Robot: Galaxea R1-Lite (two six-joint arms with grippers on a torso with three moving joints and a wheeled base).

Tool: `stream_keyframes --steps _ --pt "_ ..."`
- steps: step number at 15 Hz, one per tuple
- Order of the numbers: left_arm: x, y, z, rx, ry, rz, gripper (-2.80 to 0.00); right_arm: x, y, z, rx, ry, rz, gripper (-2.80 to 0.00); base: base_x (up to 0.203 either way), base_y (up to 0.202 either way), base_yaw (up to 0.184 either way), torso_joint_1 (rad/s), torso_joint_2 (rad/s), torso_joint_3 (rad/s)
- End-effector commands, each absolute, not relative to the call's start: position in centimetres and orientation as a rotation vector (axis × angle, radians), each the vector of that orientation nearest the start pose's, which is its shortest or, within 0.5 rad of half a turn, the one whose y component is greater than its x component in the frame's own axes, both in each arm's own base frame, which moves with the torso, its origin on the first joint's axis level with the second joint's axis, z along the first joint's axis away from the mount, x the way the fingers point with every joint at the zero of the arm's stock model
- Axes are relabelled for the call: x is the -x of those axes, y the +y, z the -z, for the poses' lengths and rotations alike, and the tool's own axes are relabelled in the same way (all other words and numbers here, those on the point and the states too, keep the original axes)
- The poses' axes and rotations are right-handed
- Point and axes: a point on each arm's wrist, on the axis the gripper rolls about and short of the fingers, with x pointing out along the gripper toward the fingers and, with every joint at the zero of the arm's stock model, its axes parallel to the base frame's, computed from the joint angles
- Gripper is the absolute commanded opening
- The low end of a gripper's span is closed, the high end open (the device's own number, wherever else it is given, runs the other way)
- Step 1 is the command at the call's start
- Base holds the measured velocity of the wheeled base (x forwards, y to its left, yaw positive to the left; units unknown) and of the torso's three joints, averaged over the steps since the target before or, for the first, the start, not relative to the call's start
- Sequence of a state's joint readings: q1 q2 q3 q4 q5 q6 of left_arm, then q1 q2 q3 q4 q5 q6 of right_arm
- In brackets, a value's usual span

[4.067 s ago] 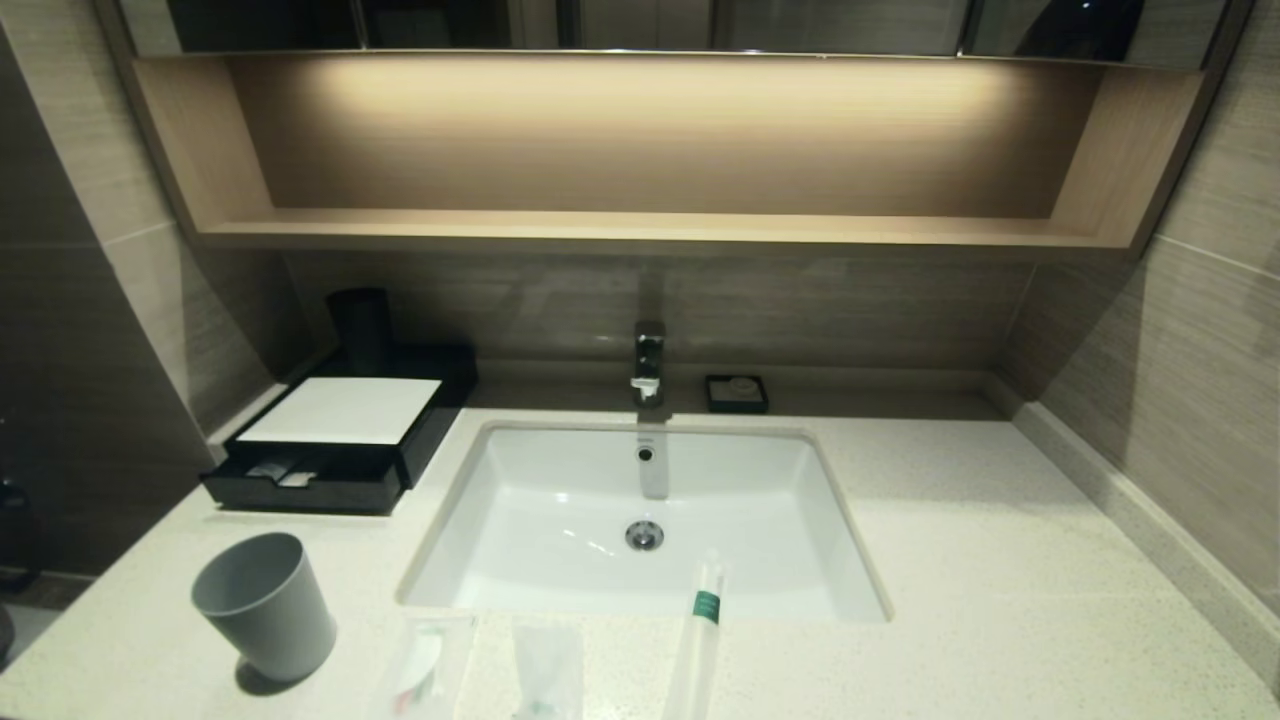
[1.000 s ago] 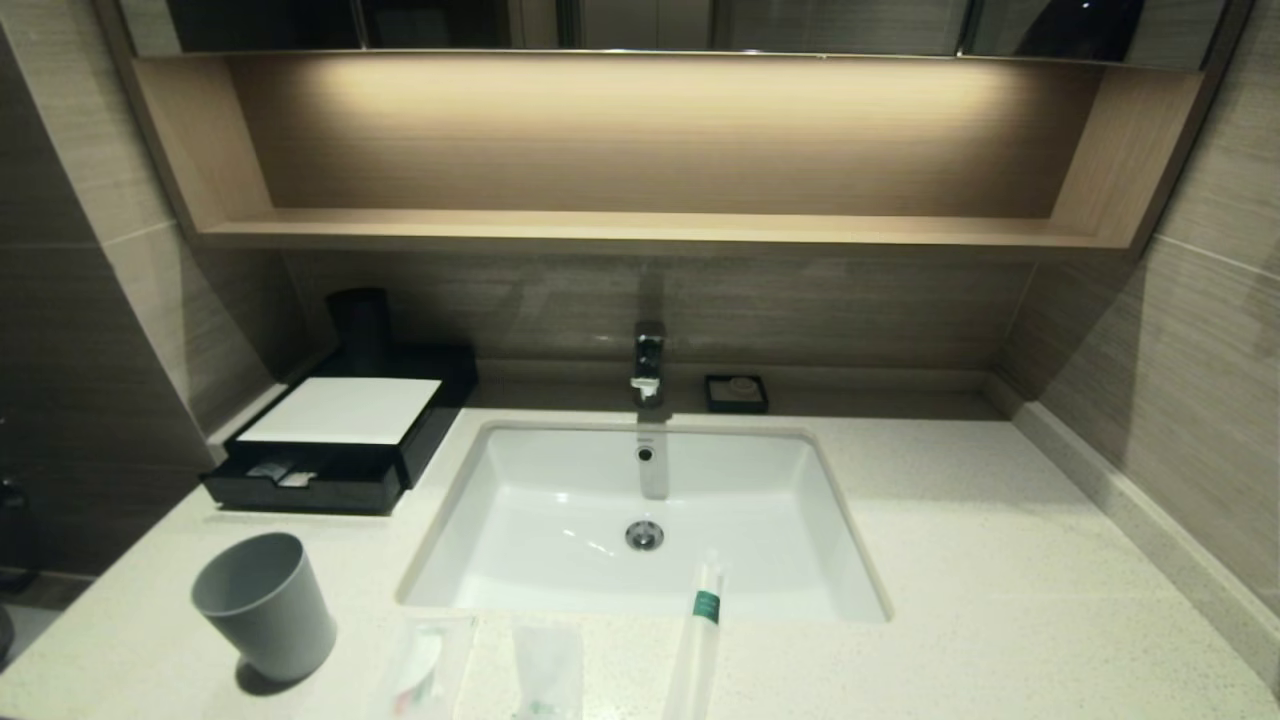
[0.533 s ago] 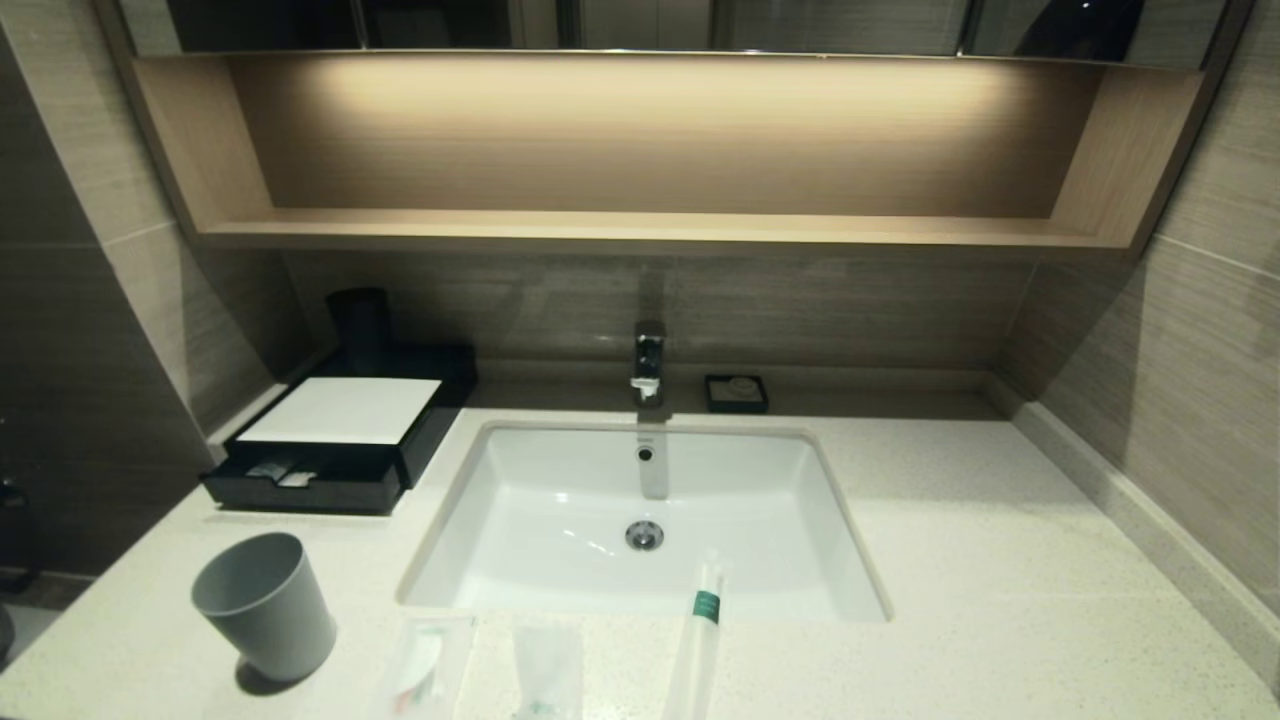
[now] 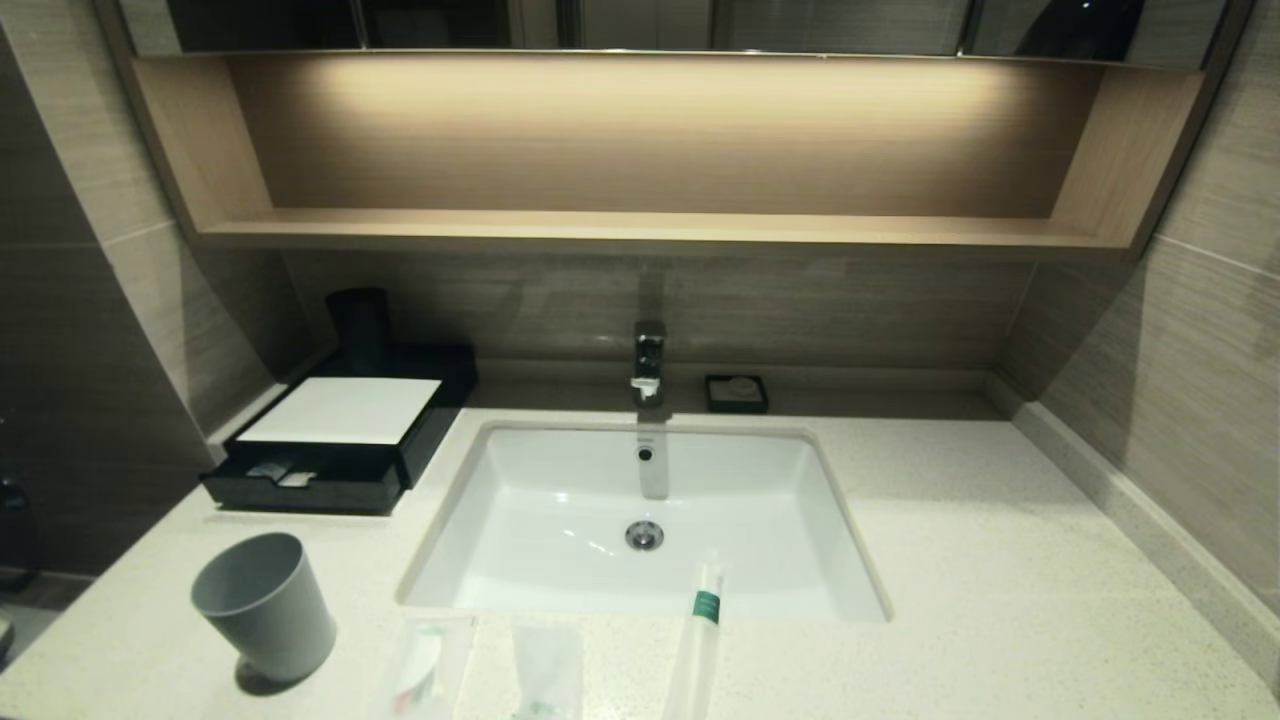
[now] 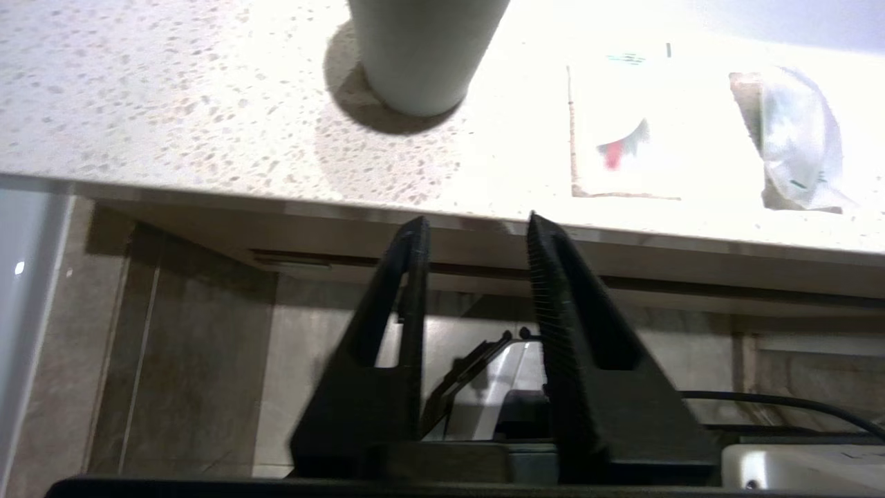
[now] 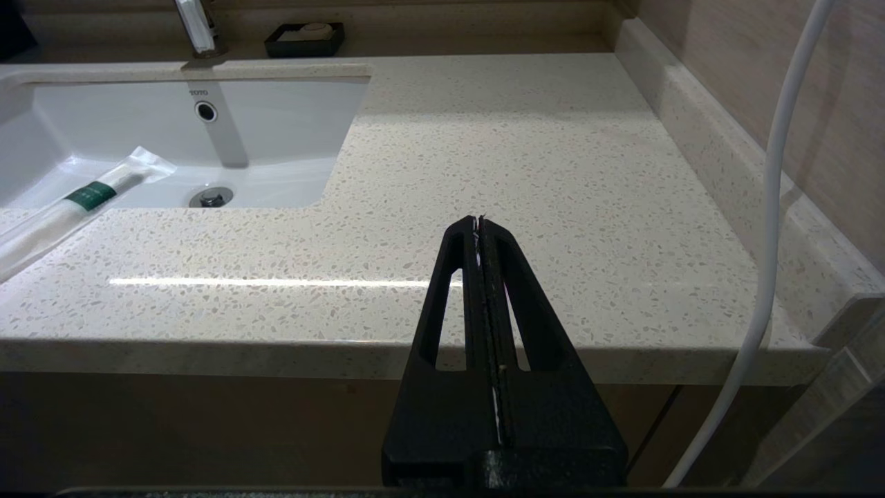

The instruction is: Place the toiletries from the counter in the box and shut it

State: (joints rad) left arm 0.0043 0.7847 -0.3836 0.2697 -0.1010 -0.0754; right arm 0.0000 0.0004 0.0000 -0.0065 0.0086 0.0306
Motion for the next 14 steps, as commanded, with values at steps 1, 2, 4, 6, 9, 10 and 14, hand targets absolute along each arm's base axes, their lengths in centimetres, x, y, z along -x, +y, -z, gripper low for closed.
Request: stream_keyframes --steps 1,2,4,6,9,10,14 --pt "-6.6 -0.3 -14.5 0.125 0.709 0.095 0.00 2.3 0.0 -7.6 -0.031 -0.006 -0.009 -2.80 0.000 0.000 0.000 0.000 0.00 0.000" --pt "-7.1 -0.3 -14.3 0.130 0.705 0.101 0.00 2.3 0.0 -7.6 -0.031 -0.005 -0.009 -2.80 0.000 0.000 0.000 0.000 0.00 0.000" --pt "-8.4 -0.3 -13.8 0.129 0.694 0.103 0.00 2.3 0.0 -7.6 -0.031 -0.006 -0.009 -2.80 0.000 0.000 0.000 0.000 0.00 0.000" --pt "-9.7 -0.3 -13.1 0.126 0.673 0.104 0.00 2.3 0.0 -7.6 -0.031 -0.006 -0.009 -2.80 0.000 0.000 0.000 0.000 0.00 0.000" --pt "-10.1 -0.3 -12.0 0.120 0.697 0.105 0.00 2.3 0.0 -7.6 -0.031 -0.004 -0.009 -2.80 0.000 0.000 0.000 0.000 0.00 0.000" --pt "-10.1 -0.3 -11.7 0.121 0.703 0.104 0.00 2.3 0.0 -7.6 -0.031 -0.005 -0.009 -2.80 0.000 0.000 0.000 0.000 0.00 0.000" --pt "-11.4 -0.3 -10.5 0.117 0.657 0.103 0.00 2.3 0.0 -7.6 -0.031 -0.004 -0.009 -2.80 0.000 0.000 0.000 0.000 0.00 0.000"
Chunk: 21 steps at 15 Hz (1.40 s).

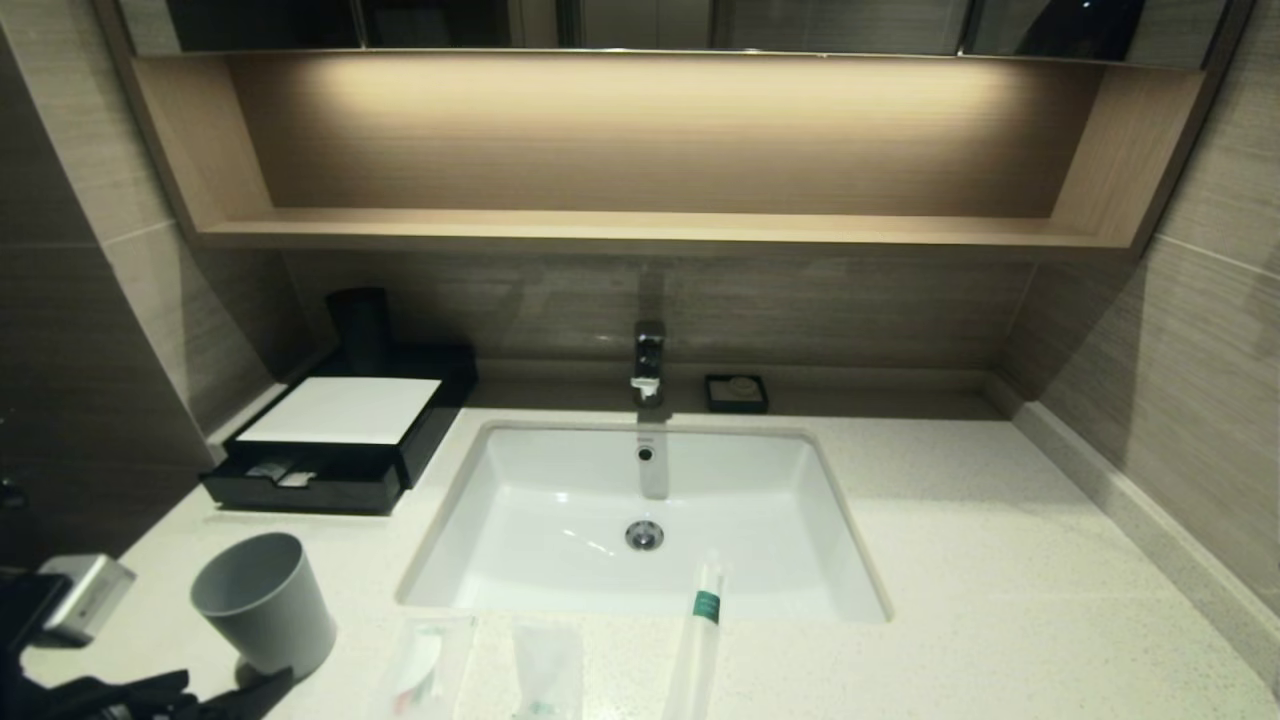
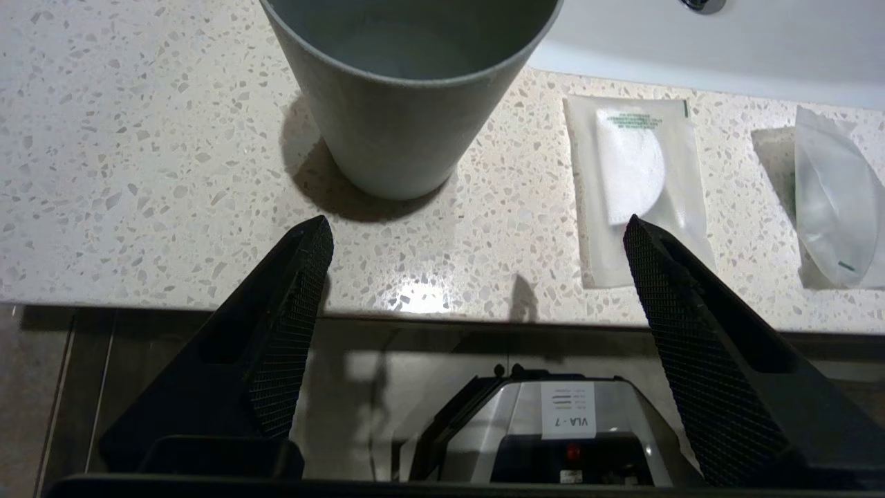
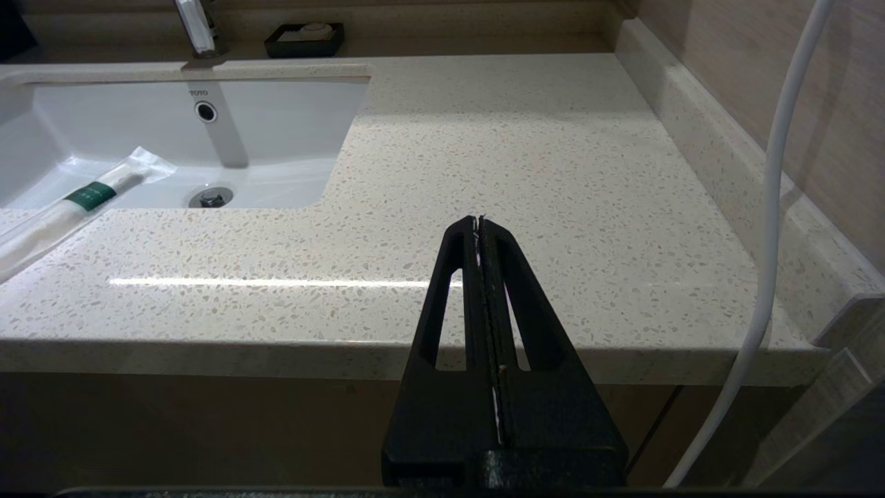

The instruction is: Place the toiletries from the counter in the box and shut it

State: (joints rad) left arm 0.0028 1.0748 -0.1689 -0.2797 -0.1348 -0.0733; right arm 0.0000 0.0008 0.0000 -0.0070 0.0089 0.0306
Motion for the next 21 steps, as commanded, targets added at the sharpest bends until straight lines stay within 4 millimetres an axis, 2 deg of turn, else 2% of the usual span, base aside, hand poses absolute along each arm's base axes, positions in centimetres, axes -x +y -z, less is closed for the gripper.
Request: stream_keyframes --steps 1,4,13,21 --pt "-11.8 -0.2 -10.3 0.117 0.648 0.099 0.00 2.3 0.0 -7.6 -0.031 -0.005 -0.009 -2.80 0.000 0.000 0.000 0.000 0.00 0.000" --pt "-12.4 -0.2 -10.3 0.115 0.635 0.087 0.00 2.3 0.0 -7.6 -0.031 -0.005 -0.009 -2.80 0.000 0.000 0.000 0.000 0.00 0.000" --pt "-14.8 -0.2 -8.4 0.145 0.606 0.077 0.00 2.3 0.0 -7.6 -0.031 -0.006 -0.009 -2.80 0.000 0.000 0.000 0.000 0.00 0.000" --pt "-16.0 -0.1 -7.8 0.138 0.573 0.049 0.00 2.3 0.0 -7.6 -0.031 -0.004 -0.009 -2.80 0.000 0.000 0.000 0.000 0.00 0.000"
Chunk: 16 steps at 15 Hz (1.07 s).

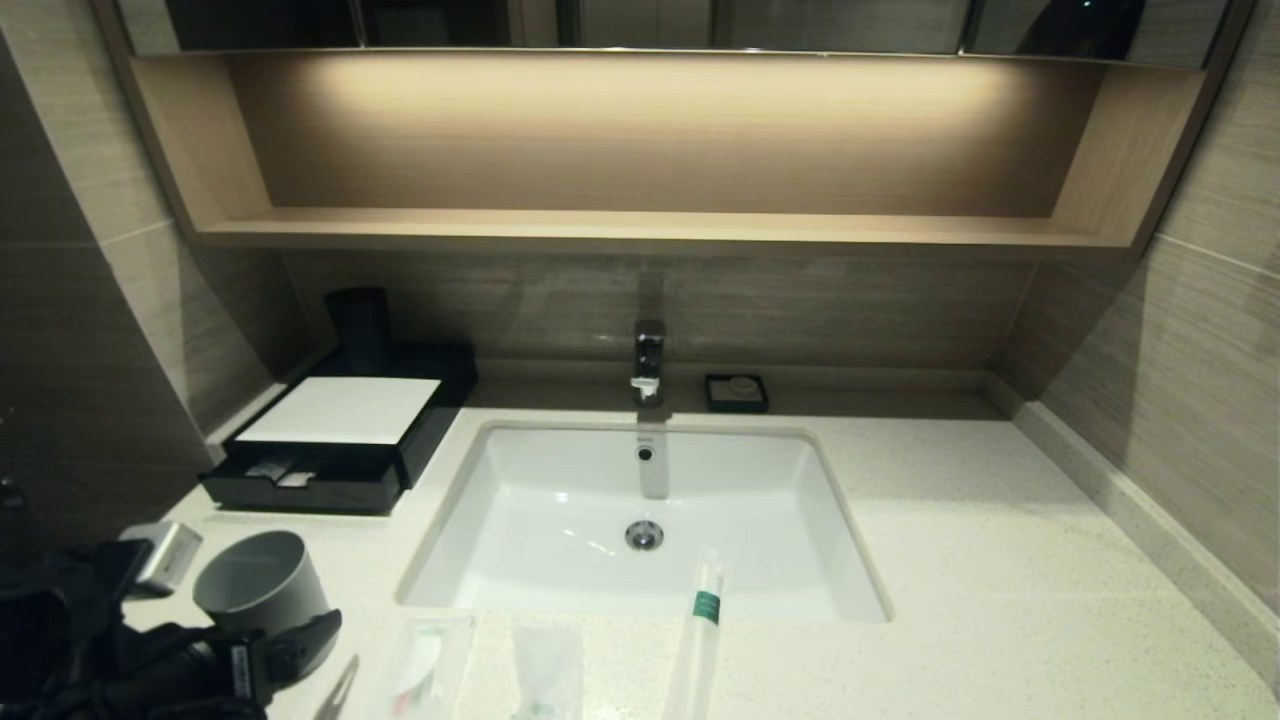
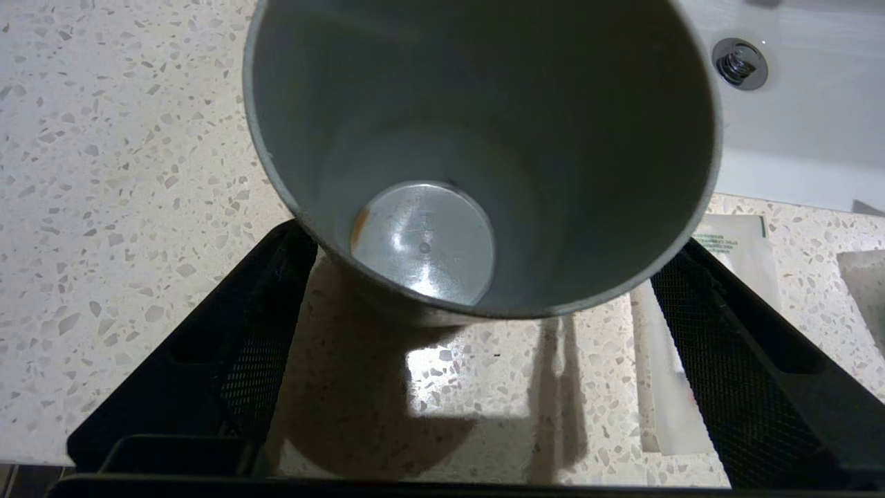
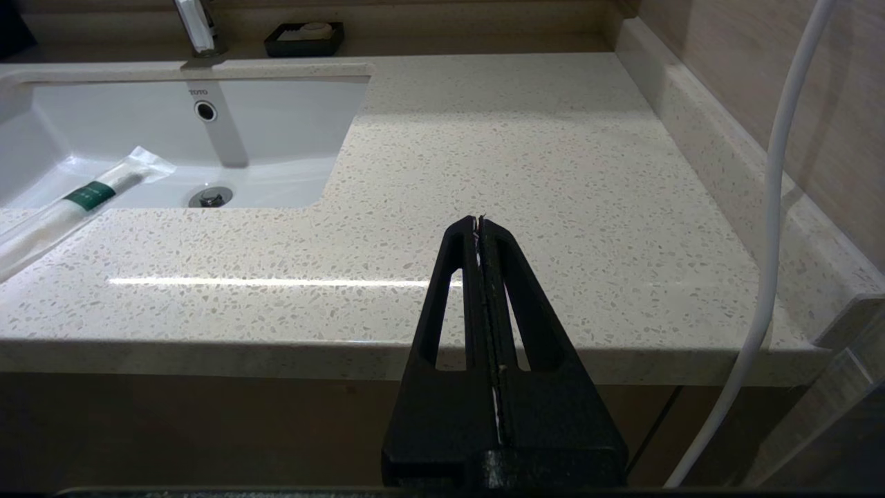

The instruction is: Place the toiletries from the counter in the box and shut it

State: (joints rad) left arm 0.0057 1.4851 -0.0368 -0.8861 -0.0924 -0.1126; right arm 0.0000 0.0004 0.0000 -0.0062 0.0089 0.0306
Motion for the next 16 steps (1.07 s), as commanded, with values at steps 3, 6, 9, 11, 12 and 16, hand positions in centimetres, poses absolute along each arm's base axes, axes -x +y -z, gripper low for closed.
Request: stream_keyframes --steps 3,6,9,11,12,16 --pt "-16.6 0.0 -7.6 0.130 0.552 0.024 0.00 2.3 0.0 -7.6 -0.031 -0.006 -0.009 -2.80 0.000 0.000 0.000 0.000 0.00 0.000" --pt "-17.2 0.1 -7.4 0.120 0.524 -0.015 -2.80 2.3 0.0 -7.6 -0.031 -0.006 -0.009 -2.80 0.000 0.000 0.000 0.000 0.00 0.000" --pt "-17.4 0.1 -7.0 0.118 0.507 -0.019 -2.80 2.3 0.0 -7.6 -0.031 -0.004 -0.009 -2.80 0.000 0.000 0.000 0.000 0.00 0.000" --pt "-17.4 0.1 -7.1 0.118 0.496 -0.018 -2.80 2.3 0.0 -7.6 -0.031 -0.004 -0.009 -2.80 0.000 0.000 0.000 0.000 0.00 0.000" --pt "-17.3 0.1 -7.4 0.118 0.478 -0.017 -2.80 2.3 0.0 -7.6 -0.031 -0.004 -0.009 -2.80 0.000 0.000 0.000 0.000 0.00 0.000" --pt "-17.0 0.1 -9.3 0.121 0.350 -0.010 -2.80 2.3 0.0 -7.6 -0.031 -0.005 -0.009 -2.80 0.000 0.000 0.000 0.000 0.00 0.000"
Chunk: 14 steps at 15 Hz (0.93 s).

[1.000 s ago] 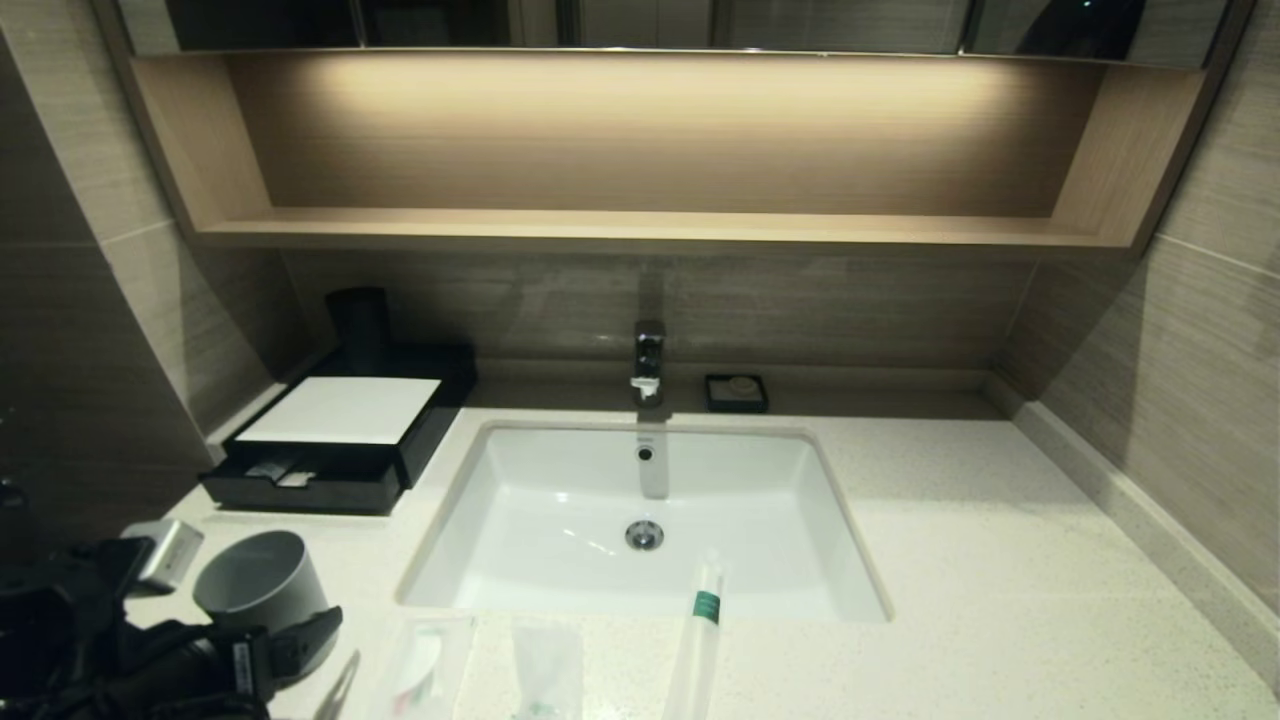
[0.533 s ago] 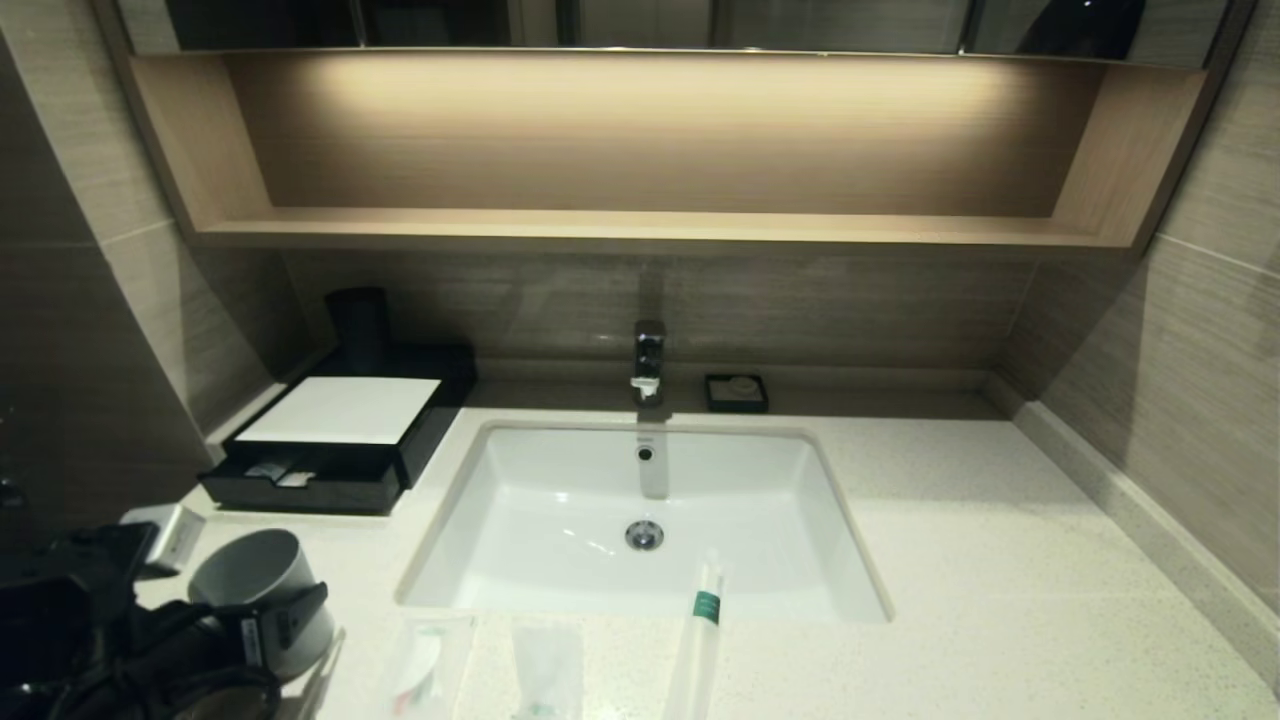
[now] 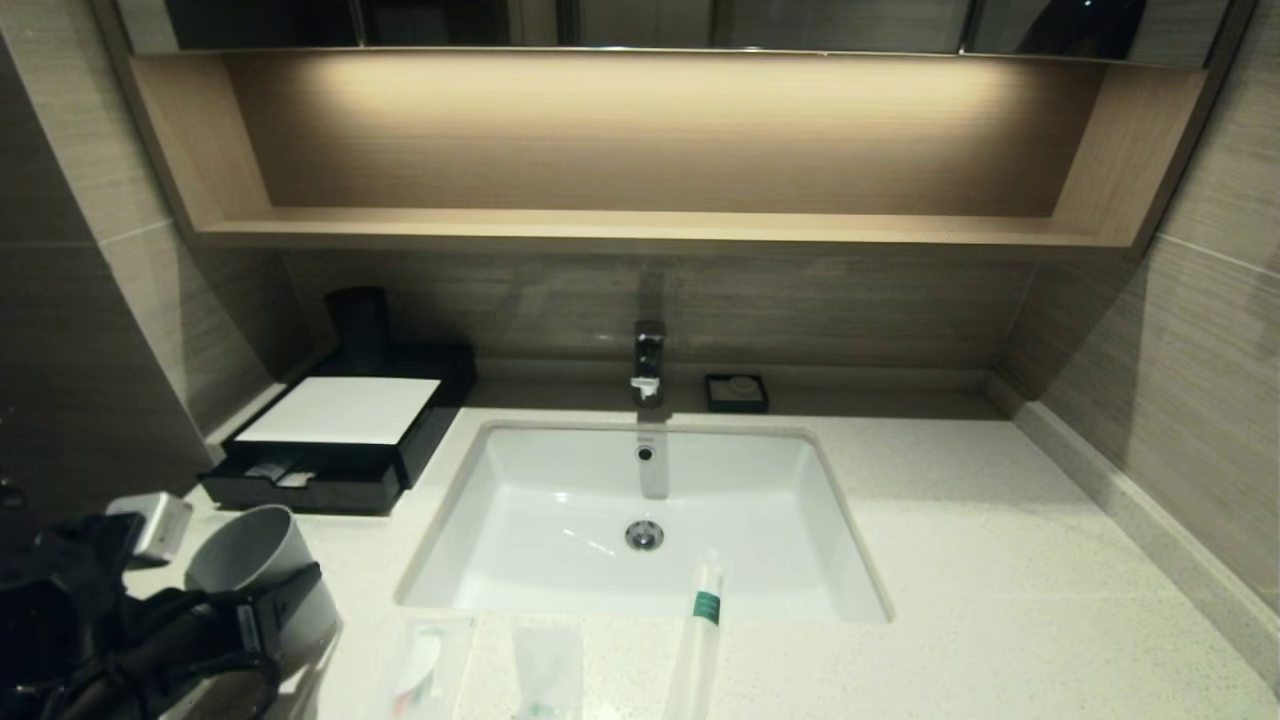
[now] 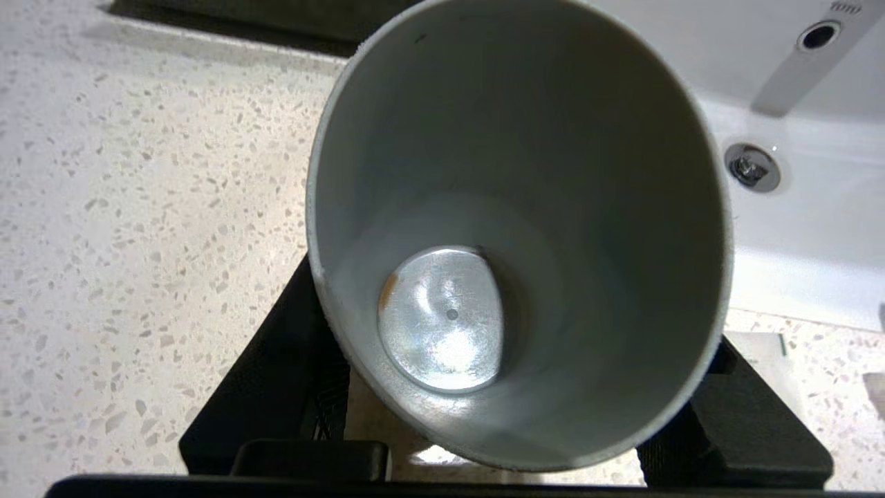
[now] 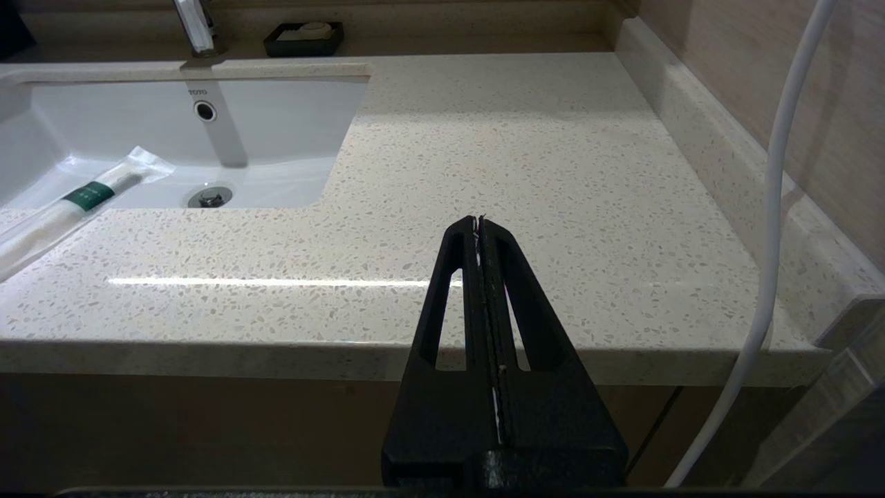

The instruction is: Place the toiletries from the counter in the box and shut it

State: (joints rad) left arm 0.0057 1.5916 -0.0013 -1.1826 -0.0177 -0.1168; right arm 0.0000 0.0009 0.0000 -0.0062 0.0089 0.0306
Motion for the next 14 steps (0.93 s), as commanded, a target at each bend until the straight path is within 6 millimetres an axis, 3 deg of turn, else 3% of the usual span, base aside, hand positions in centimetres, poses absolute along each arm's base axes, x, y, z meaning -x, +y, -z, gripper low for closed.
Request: stream_keyframes --steps 1,7,14 --pt "-17.0 0.1 -9.5 0.120 0.335 -0.014 -2.80 2.3 0.0 -7.6 -0.031 -0.005 -0.009 -2.80 0.000 0.000 0.000 0.000 0.00 0.000" --pt "-17.6 0.2 -11.6 0.117 0.246 -0.034 -2.80 2.3 0.0 -7.6 -0.031 -0.006 -0.009 -2.80 0.000 0.000 0.000 0.000 0.00 0.000" --pt "-18.2 0.2 -21.4 0.138 0.214 -0.056 -2.80 2.3 0.0 -7.6 -0.031 -0.005 -0.009 -2.80 0.000 0.000 0.000 0.000 0.00 0.000"
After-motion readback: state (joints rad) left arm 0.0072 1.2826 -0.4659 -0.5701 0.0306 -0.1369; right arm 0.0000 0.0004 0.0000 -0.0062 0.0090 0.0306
